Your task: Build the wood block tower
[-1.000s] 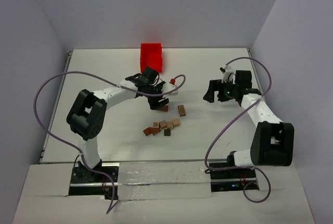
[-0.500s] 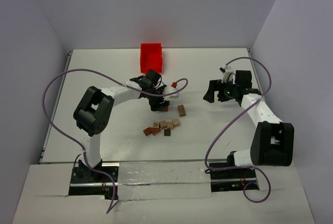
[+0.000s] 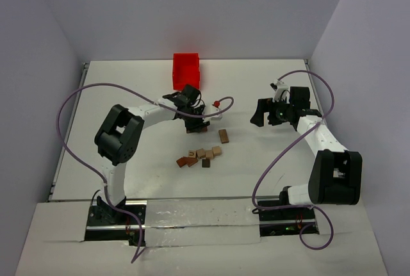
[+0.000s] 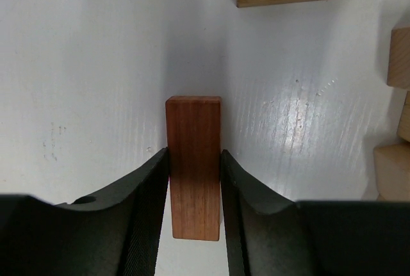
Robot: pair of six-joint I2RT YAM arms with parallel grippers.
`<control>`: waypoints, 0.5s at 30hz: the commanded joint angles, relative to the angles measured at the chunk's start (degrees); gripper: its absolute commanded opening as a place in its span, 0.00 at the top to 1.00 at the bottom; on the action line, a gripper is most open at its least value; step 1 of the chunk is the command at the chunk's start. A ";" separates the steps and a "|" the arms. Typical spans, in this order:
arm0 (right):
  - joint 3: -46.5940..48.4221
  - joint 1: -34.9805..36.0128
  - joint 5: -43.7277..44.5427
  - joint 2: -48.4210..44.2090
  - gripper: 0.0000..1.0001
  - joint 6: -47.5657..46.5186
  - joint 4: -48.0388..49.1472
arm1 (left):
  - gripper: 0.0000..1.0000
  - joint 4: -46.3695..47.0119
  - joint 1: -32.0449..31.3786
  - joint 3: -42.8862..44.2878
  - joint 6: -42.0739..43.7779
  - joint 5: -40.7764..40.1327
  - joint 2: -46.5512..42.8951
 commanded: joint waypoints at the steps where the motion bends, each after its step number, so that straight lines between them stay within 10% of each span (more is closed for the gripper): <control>1: 2.94 -0.21 -0.10 -0.71 0.00 -0.83 0.68 | 0.58 -0.43 -0.44 3.31 1.13 0.86 1.29; 15: 3.06 -0.15 -0.04 -0.59 0.00 -0.95 0.51 | 0.56 -2.34 -0.99 5.31 2.49 3.21 2.47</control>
